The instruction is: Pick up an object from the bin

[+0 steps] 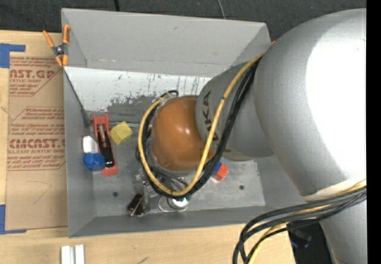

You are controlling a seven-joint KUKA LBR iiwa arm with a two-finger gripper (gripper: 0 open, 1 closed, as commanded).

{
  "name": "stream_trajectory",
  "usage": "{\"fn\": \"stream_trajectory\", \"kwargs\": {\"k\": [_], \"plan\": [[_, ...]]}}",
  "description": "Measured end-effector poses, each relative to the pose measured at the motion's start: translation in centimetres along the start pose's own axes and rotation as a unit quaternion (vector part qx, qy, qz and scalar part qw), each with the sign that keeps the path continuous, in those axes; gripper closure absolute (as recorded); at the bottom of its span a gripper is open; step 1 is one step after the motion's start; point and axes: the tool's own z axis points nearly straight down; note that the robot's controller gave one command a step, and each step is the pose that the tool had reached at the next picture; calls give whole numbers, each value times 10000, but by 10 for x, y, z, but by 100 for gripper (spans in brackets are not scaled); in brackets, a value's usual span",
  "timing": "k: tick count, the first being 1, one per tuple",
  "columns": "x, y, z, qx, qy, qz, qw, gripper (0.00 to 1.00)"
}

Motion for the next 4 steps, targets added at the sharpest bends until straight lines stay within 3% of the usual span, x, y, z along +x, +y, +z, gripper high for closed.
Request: {"fn": "stream_trajectory", "kwargs": {"k": [2, 4], "plan": [[0, 8, -10, -6, -9, -50, 10000, 100], [-10, 16, 1, -5, -24, -270, 9996, 100]]}}
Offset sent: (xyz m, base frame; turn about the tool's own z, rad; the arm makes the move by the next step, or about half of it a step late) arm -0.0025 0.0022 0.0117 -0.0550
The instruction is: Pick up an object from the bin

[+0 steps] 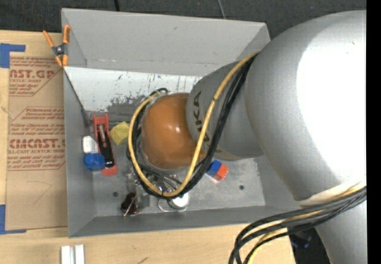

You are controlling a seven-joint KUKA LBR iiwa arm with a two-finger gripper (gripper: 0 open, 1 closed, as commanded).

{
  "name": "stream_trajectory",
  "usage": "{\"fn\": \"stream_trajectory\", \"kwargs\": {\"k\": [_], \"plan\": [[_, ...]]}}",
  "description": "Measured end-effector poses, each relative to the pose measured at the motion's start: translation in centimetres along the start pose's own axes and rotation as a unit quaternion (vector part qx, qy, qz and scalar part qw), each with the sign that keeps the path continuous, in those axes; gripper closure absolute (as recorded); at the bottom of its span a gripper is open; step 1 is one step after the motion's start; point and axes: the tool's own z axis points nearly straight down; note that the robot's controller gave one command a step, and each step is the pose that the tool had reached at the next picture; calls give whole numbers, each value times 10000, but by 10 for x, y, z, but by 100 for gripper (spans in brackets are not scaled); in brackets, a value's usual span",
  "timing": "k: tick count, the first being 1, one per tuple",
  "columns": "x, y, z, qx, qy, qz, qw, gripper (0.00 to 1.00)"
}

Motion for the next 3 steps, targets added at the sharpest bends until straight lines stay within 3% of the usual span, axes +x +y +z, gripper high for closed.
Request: {"fn": "stream_trajectory", "kwargs": {"k": [1, 2, 3], "plan": [[-2, 3, 1, 0, -5, -67, 10000, 100], [1, 3, -41, -2, 50, -155, 9999, 100], [-3, 2, -85, 1, -18, -173, 9998, 100]]}}
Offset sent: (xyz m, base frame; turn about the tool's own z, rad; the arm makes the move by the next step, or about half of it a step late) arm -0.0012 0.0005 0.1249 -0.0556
